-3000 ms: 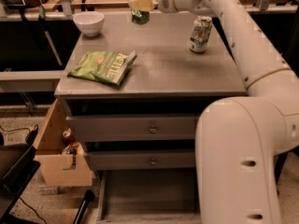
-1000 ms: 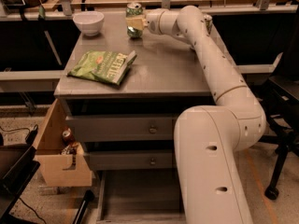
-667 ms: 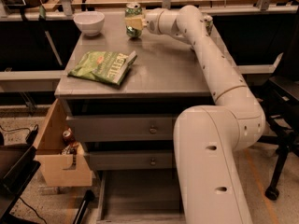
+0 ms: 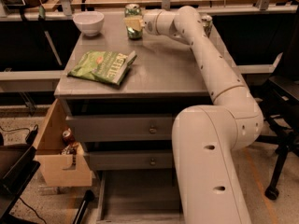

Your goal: Move green can near white bowl

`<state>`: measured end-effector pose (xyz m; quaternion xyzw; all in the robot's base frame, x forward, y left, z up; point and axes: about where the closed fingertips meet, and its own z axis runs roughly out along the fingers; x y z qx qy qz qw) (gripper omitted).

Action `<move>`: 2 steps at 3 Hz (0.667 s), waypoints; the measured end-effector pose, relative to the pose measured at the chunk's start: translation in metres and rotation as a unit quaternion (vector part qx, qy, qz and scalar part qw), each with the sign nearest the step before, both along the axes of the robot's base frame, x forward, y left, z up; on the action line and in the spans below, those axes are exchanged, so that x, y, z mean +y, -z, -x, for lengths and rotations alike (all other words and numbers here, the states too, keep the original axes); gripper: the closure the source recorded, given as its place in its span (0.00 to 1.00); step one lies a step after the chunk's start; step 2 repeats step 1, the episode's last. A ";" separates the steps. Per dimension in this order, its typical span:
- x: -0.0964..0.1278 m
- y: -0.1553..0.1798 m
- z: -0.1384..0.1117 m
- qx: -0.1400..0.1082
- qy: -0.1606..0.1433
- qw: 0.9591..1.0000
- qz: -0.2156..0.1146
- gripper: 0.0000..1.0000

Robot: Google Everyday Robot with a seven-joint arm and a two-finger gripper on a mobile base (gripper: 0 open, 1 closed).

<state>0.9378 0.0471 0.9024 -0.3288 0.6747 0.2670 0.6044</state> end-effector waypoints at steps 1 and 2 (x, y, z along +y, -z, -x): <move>0.003 0.002 0.000 0.001 -0.002 1.000 0.000 0.00; 0.003 0.002 0.000 0.001 -0.002 1.000 0.000 0.00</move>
Offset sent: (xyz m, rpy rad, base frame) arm 0.0000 0.0000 0.0000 0.0000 0.0000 0.0000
